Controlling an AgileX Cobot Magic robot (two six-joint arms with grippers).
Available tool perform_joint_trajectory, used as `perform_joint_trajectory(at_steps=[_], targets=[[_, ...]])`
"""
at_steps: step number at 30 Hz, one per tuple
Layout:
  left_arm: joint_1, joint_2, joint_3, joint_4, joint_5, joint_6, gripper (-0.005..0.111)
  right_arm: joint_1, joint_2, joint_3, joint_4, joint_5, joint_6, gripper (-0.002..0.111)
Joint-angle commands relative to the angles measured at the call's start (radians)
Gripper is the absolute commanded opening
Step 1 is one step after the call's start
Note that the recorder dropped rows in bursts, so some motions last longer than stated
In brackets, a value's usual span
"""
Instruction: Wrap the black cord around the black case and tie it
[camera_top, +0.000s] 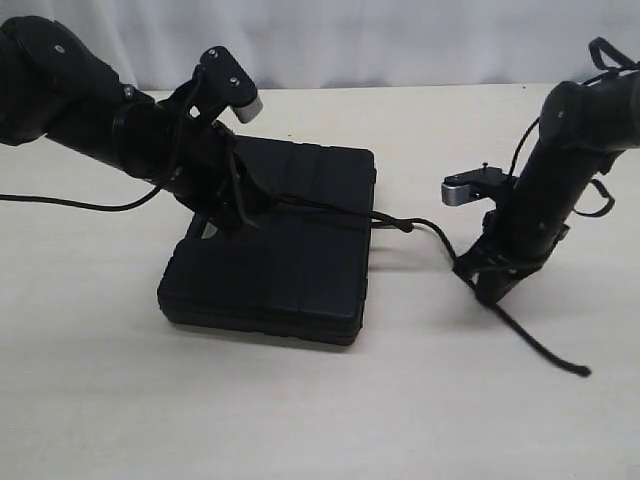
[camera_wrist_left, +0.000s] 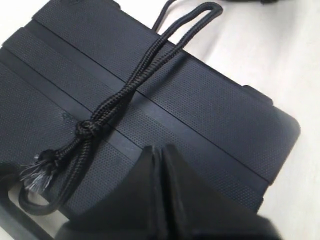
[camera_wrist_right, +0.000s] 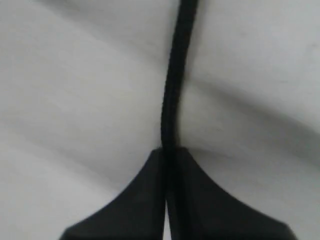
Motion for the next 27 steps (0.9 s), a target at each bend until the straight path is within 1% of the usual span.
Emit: perform_joint_trajectory(at_steps=[1, 3, 5, 9, 10, 13, 15, 17, 20, 22, 24, 27], targets=[[0.003, -0.007, 0.0, -0.014, 0.047, 0.009, 0.0, 0.002, 0.012, -0.053, 0.217, 0.065, 0.011, 0.004], [0.003, -0.007, 0.0, -0.014, 0.068, 0.035, 0.0, 0.002, 0.012, -0.061, 0.26, 0.046, 0.011, 0.004], [0.003, -0.007, 0.0, -0.016, 0.096, 0.098, 0.0, 0.002, 0.012, -0.067, 0.323, -0.018, 0.016, 0.004], [-0.003, -0.007, 0.0, -0.039, 0.08, 0.228, 0.0, -0.016, 0.012, -0.067, 0.478, -0.144, 0.006, 0.004], [-0.003, -0.007, 0.0, -0.079, 0.074, 0.287, 0.0, -0.02, 0.012, -0.067, 0.5, -0.157, -0.008, 0.004], [-0.006, -0.004, 0.0, -0.175, 0.094, 0.56, 0.001, -0.035, 0.012, -0.067, 0.492, -0.166, -0.027, 0.004], [-0.015, 0.012, 0.0, -0.195, 0.092, 0.732, 0.007, -0.047, 0.012, -0.067, 0.494, -0.166, -0.029, 0.004], [-0.026, 0.041, 0.0, -0.19, 0.061, 0.821, 0.018, -0.062, 0.012, -0.067, 0.514, -0.158, -0.031, 0.004], [-0.026, 0.095, 0.0, -0.19, -0.022, 0.861, 0.039, -0.107, 0.01, -0.069, 0.596, -0.139, -0.051, 0.004], [-0.026, 0.124, 0.0, -0.19, -0.112, 0.861, 0.049, -0.146, 0.01, -0.07, 0.677, -0.114, -0.096, 0.004], [-0.026, 0.147, 0.0, -0.19, -0.191, 0.875, 0.054, -0.182, 0.01, -0.07, 0.761, -0.062, -0.167, 0.004], [-0.026, 0.166, 0.0, -0.19, -0.256, 0.881, 0.055, -0.212, 0.01, -0.07, 0.876, -0.002, -0.239, 0.004]])
